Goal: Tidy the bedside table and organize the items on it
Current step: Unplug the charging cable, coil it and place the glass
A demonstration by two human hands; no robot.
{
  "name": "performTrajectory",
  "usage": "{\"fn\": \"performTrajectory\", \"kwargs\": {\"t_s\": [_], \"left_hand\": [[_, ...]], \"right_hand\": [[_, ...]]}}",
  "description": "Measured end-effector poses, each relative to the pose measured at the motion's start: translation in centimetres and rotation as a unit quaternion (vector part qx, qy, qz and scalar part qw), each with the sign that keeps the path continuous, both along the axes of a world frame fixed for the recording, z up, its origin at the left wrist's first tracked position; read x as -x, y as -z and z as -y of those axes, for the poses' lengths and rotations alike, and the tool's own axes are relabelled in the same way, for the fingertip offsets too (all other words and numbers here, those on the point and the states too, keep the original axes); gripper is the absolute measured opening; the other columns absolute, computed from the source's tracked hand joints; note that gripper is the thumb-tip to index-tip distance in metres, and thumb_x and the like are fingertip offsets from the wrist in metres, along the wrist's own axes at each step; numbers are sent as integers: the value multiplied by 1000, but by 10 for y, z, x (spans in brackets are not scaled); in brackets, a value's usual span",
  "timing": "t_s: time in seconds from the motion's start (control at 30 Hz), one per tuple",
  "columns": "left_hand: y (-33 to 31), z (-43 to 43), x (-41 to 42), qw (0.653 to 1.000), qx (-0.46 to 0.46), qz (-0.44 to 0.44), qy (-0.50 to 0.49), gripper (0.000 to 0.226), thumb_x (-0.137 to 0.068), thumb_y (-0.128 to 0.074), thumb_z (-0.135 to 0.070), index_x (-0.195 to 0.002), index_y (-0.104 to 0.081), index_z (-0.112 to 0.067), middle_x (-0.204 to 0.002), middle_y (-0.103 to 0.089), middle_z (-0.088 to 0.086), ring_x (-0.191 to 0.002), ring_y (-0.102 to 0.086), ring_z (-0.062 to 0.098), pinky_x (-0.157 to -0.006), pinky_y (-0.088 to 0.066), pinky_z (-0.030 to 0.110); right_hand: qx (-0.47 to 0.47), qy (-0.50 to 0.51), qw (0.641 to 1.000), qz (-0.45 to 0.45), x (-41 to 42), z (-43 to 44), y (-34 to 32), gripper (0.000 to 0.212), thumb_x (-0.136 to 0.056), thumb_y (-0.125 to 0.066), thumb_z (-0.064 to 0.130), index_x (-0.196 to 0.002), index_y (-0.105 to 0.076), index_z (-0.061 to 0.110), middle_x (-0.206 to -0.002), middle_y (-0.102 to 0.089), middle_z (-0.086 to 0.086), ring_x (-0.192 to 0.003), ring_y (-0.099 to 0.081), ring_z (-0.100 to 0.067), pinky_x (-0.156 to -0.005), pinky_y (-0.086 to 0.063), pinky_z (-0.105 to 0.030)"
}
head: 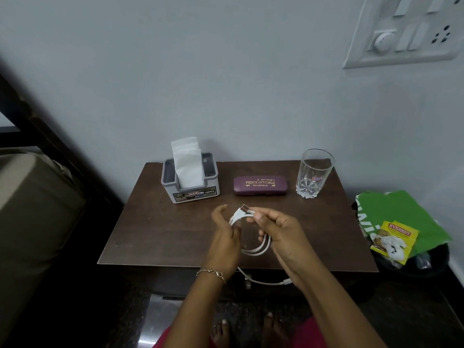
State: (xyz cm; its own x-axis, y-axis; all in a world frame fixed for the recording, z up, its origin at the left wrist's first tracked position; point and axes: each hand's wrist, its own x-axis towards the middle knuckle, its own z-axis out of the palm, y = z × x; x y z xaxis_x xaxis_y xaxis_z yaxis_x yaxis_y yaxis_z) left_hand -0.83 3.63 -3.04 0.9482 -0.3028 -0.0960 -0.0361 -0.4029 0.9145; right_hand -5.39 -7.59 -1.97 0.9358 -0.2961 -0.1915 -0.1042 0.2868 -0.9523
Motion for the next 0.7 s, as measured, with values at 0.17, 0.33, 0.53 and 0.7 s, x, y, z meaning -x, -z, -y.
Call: {"fn": "performTrajectory", "kwargs": {"t_s": [0.17,0.33,0.53,0.7], "left_hand": [[7,-2,-5,983,-168,78,-7,16,-94,-41,-14,-106,-51,-9,-95,-61,17,-93,-58,38,-76,-46,41],[-1,-2,3,929,-331,163,-17,22,-94,-42,-30,-113,-52,-24,-117,-40,3,-107,-41,26,-88,-37,39],[0,5,-1,982,110,-154,-4,29,-96,-43,-21,-68,-49,-16,-48,-48,-9,-55,-42,13,-61,-37,30],[-3,6,-10,918,283,-240,-138,31,-96,-42,-15,-66,-46,-9,-41,-41,-4,-39,-49,9,-62,-44,29]], "right_hand": [[47,1,999,2,-3,-4,0,21,-92,-54,10,-89,-71,24,-70,-69,9,-53,-43,1,-59,-41,-16],[87,10,996,16,-3,0,1,20,-91,-55,10,-90,-70,23,-72,-65,7,-54,-41,-1,-56,-39,-10],[161,43,986,8,-4,8,6,15,-90,-57,28,-104,-62,25,-98,-67,8,-87,-61,-2,-78,-46,-12],[157,-125,971,-127,4,7,12,57,-78,-36,72,-114,-50,31,-112,-61,6,-106,-56,-10,-96,-40,-30]]}}
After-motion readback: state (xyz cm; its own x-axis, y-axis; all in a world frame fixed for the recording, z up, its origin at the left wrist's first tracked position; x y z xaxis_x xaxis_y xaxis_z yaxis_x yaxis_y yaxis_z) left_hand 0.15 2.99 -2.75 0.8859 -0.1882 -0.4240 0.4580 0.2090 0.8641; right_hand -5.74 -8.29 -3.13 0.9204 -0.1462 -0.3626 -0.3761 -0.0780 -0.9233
